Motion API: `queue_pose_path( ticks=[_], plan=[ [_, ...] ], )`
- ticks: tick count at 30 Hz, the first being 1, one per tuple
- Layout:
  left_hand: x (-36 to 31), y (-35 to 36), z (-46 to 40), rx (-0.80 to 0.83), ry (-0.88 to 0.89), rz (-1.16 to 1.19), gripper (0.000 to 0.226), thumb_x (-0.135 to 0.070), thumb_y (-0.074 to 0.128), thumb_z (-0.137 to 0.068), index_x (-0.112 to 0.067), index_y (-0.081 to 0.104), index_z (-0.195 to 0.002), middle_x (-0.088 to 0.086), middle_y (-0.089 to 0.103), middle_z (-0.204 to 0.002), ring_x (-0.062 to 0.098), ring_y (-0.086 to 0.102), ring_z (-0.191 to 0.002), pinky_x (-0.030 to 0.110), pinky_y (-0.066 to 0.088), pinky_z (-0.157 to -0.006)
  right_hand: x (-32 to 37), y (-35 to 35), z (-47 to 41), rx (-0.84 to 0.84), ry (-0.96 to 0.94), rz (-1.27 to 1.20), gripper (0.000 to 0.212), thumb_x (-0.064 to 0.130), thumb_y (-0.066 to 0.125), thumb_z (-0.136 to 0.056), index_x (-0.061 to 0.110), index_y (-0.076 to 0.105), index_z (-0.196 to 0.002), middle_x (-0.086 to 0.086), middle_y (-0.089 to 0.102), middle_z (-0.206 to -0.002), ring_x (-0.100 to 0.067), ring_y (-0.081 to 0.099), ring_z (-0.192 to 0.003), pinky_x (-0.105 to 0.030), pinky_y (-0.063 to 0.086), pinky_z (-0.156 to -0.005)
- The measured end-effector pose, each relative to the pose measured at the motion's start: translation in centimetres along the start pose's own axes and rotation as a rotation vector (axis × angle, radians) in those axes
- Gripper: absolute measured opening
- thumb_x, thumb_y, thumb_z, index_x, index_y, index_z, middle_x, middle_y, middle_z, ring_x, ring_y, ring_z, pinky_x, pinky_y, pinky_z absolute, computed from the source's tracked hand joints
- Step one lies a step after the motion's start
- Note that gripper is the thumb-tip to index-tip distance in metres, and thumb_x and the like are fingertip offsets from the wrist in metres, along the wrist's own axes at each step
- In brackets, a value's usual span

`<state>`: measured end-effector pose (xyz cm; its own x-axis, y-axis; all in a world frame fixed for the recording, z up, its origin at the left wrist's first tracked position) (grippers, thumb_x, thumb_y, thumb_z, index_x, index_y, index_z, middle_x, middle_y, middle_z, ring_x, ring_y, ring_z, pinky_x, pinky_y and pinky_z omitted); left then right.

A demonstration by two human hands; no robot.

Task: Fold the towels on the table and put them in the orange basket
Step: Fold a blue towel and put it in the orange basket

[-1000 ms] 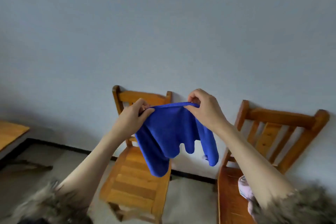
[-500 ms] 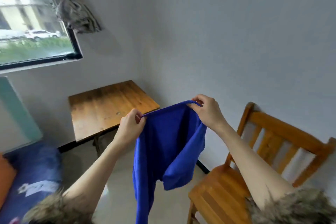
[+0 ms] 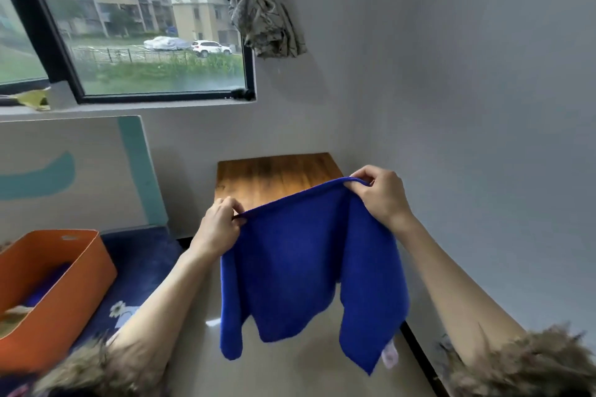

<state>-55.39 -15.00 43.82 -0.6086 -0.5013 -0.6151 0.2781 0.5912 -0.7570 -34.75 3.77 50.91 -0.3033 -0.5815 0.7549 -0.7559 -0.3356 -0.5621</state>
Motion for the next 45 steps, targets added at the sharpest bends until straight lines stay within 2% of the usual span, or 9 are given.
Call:
queue_pose_path(
  ticks=[4, 7, 10, 12, 17, 25, 29, 40, 45],
  plan=[
    [2.5, 0.6, -4.7, -0.134, -0.11, 0.023, 0.012, -0.004, 0.053, -0.089, -0.006, 0.062, -0.096, 0.012, 0.056, -0.098, 0.032, 0.054, -0.095, 0.033, 0.039, -0.082, -1.5, 3.2, -5.8, -0.004, -0.04, 0.117, 0.007, 0.025, 0.064, -0.086, 0.02, 0.065, -0.08, 0.003, 0.065, -0.087, -0.017, 0.058, -0.081, -0.029, 0.045, -0.07],
    [4.8, 1.6, -8.6, -0.177, -0.182, 0.027, 0.012, -0.015, 0.054, -0.091, -0.007, 0.063, -0.092, 0.012, 0.066, -0.092, 0.033, 0.058, -0.091, 0.035, 0.043, -0.075, -3.9, 5.7, -10.4, -0.06, 0.004, 0.189, 0.011, 0.024, 0.061, -0.088, 0.015, 0.066, -0.087, -0.001, 0.065, -0.092, -0.018, 0.055, -0.08, -0.027, 0.039, -0.067],
    [7.1, 3.1, -13.2, -0.14, -0.216, 0.051, 0.026, -0.034, 0.062, -0.088, -0.011, 0.06, -0.076, 0.007, 0.062, -0.073, 0.027, 0.055, -0.074, 0.03, 0.035, -0.064, -7.0, 8.7, -15.4, -0.066, 0.085, 0.232, 0.012, 0.019, 0.058, -0.088, 0.011, 0.066, -0.088, -0.007, 0.067, -0.093, -0.02, 0.054, -0.08, -0.025, 0.037, -0.068],
    [8.4, 4.4, -16.1, -0.095, -0.197, 0.083, 0.024, -0.031, 0.064, -0.088, -0.012, 0.058, -0.075, 0.003, 0.058, -0.071, 0.021, 0.051, -0.07, 0.028, 0.033, -0.063, -9.0, 10.7, -18.4, -0.046, 0.131, 0.272, 0.012, 0.016, 0.057, -0.088, 0.009, 0.067, -0.089, -0.01, 0.067, -0.095, -0.024, 0.056, -0.083, -0.025, 0.036, -0.068],
    [12.9, 8.0, -25.0, 0.057, -0.119, 0.047, 0.009, -0.012, 0.058, -0.091, -0.006, 0.065, -0.093, 0.003, 0.056, -0.087, 0.021, 0.053, -0.086, 0.023, 0.033, -0.075, -12.6, 16.9, -25.6, -0.035, 0.214, 0.412, 0.016, 0.017, 0.056, -0.09, 0.006, 0.065, -0.096, -0.014, 0.063, -0.103, -0.033, 0.057, -0.096, -0.038, 0.045, -0.083],
    [16.6, 11.6, -35.9, 0.119, -0.172, -0.004, 0.012, -0.015, 0.065, -0.087, -0.007, 0.069, -0.094, 0.002, 0.059, -0.085, 0.017, 0.051, -0.083, 0.024, 0.036, -0.075, -17.8, 22.9, -34.1, 0.033, 0.27, 0.58, 0.027, 0.031, 0.058, -0.091, 0.006, 0.066, -0.092, -0.012, 0.068, -0.094, -0.03, 0.062, -0.086, -0.036, 0.052, -0.076],
    [17.9, 14.7, -41.5, 0.155, -0.21, -0.033, 0.015, -0.018, 0.063, -0.088, -0.008, 0.068, -0.097, 0.007, 0.064, -0.091, 0.021, 0.055, -0.088, 0.026, 0.038, -0.076, -21.3, 26.1, -39.1, 0.104, 0.279, 0.648, 0.028, 0.033, 0.057, -0.092, 0.008, 0.067, -0.096, -0.01, 0.068, -0.097, -0.028, 0.061, -0.089, -0.031, 0.047, -0.073],
    [22.0, 26.2, -56.5, 0.317, -0.235, -0.154, 0.015, -0.018, 0.061, -0.089, -0.008, 0.069, -0.096, 0.01, 0.068, -0.096, 0.022, 0.057, -0.087, 0.025, 0.038, -0.074, -33.4, 35.5, -53.6, 0.268, 0.186, 0.805, 0.032, 0.033, 0.047, -0.097, 0.006, 0.066, -0.1, -0.012, 0.068, -0.1, -0.03, 0.058, -0.098, -0.037, 0.039, -0.087],
    [24.6, 30.1, -60.0, 0.329, -0.224, -0.159, 0.024, -0.016, 0.058, -0.089, -0.012, 0.065, -0.112, 0.013, 0.064, -0.109, 0.03, 0.058, -0.103, 0.041, 0.046, -0.091, -36.3, 38.7, -55.4, 0.24, 0.241, 0.681, 0.031, 0.022, 0.048, -0.096, 0.007, 0.056, -0.122, -0.015, 0.054, -0.124, -0.033, 0.045, -0.115, -0.042, 0.034, -0.094]
  ],
)
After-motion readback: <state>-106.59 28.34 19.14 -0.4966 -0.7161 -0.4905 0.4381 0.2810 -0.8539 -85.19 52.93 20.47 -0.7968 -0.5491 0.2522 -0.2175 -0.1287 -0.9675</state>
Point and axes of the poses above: each hand's wrist, its own z-axis away from the middle knuckle, its own y-axis out of the palm, x = y × z, the point moved 2 cm from there along -z, towards the middle knuckle
